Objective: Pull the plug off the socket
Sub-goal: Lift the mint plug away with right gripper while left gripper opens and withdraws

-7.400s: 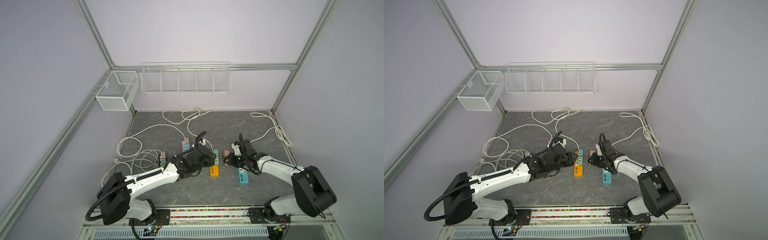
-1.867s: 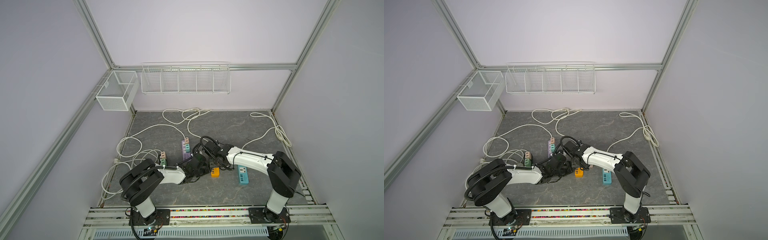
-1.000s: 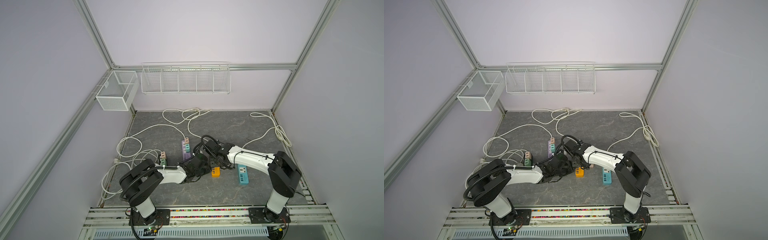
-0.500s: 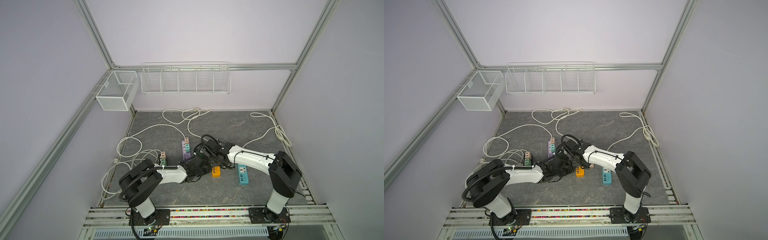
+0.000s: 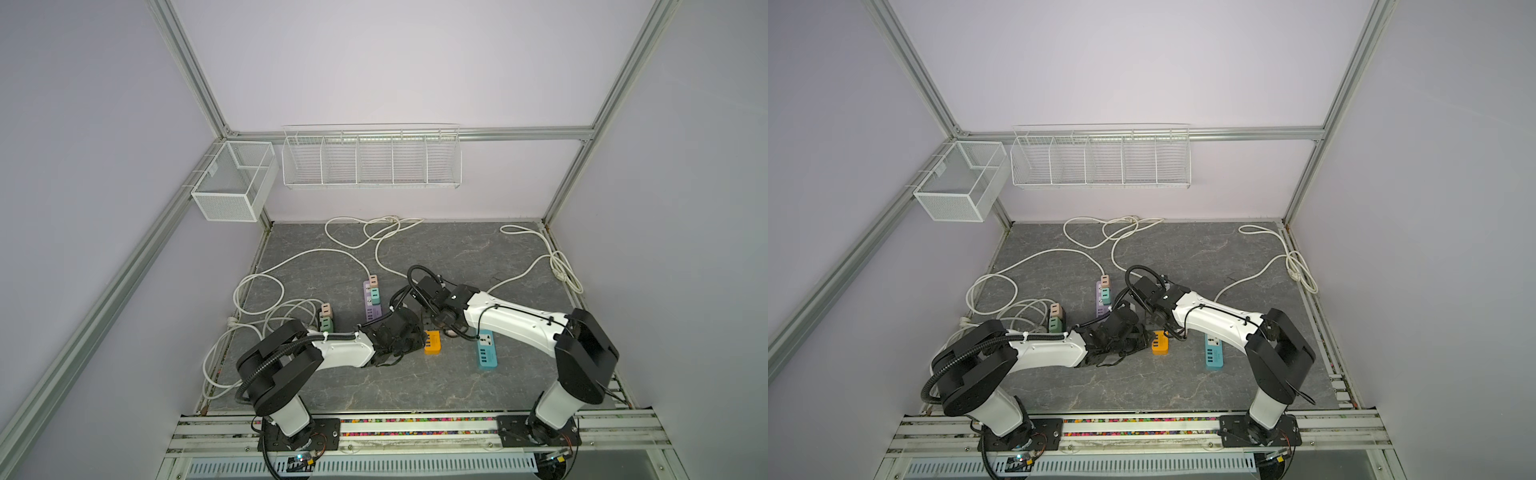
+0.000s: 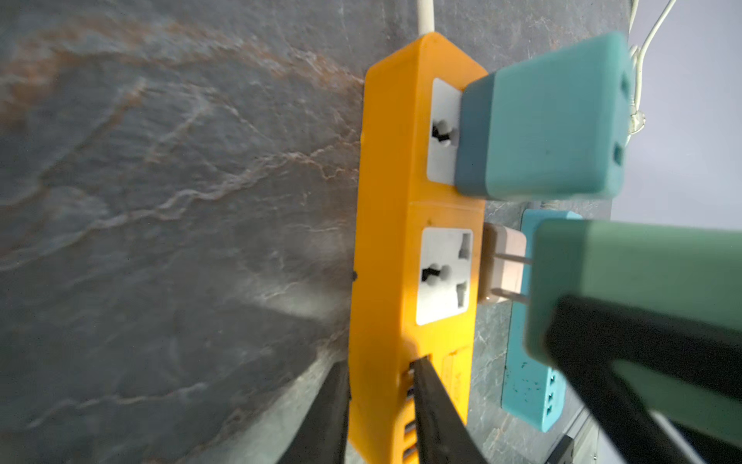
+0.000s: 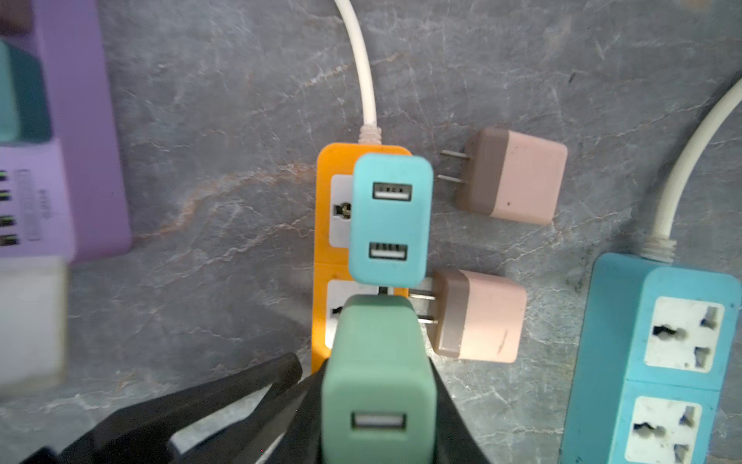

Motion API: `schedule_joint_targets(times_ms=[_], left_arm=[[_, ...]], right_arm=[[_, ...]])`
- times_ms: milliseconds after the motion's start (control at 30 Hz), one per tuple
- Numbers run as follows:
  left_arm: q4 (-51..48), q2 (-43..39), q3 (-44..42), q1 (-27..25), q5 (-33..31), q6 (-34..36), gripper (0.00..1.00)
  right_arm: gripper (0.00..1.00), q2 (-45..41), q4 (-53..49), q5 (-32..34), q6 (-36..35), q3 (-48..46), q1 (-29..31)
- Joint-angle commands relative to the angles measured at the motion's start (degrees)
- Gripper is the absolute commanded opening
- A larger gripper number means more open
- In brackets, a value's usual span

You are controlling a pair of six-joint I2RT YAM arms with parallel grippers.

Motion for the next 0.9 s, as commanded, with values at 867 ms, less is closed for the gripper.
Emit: schedule_joint_targets(times_ms=[867], left_arm=[[-13.9, -14.6, 3.9, -3.2, -7.4, 6.6, 0.51]], right_arm=[[0.17, -28.7, 6.5, -19.1, -4.3, -18.3, -10.6]])
